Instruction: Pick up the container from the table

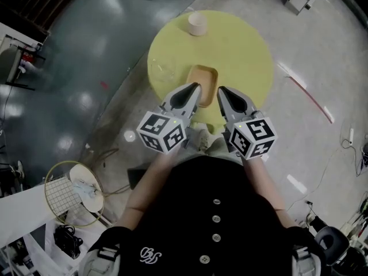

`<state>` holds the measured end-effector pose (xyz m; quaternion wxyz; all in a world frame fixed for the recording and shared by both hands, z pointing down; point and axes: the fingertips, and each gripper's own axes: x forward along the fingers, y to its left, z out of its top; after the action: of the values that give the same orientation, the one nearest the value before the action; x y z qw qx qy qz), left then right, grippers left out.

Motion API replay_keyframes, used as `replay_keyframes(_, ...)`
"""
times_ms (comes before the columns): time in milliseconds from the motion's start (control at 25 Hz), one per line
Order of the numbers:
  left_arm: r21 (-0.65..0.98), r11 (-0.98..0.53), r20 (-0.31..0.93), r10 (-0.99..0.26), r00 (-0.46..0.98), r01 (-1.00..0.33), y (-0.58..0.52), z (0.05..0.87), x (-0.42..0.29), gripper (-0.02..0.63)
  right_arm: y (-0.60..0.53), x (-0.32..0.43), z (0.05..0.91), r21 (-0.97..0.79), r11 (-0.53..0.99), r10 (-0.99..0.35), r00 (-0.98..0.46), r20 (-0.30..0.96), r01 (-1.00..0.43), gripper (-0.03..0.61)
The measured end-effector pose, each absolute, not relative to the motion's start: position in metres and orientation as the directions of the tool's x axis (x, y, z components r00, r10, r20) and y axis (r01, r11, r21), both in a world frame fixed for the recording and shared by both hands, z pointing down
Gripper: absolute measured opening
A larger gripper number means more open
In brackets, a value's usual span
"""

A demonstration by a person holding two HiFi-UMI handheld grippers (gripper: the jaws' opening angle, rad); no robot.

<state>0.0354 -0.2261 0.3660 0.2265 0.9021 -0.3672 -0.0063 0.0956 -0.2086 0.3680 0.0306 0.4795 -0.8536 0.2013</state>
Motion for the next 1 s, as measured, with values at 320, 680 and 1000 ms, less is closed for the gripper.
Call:
replay_keyframes(320, 0.444, -0.598, 0.18, -0.671, 0.72, -0.668, -0.238, 0.381, 0.024, 0.035, -0.225, 0.091, 0.382, -0.337, 0.435, -0.806, -0.528, 0.268, -0.835, 0.005)
replay_keyframes(680, 0.446, -0.61, 0.217, -0.637, 0.74, -0.655, -0.253, 0.389, 0.018, 0.035, -0.236, 0.093, 0.392, -0.353, 0.356, -0.829, -0.467, 0.308, -0.865, 0.005)
replay_keyframes(1000, 0.464, -0.598, 0.276, -0.604, 0.748, -0.654, -0.257, 0.406, 0.011, 0.035, -0.234, 0.087, 0.408, -0.389, 0.309, -0.815, -0.452, 0.362, -0.868, 0.006)
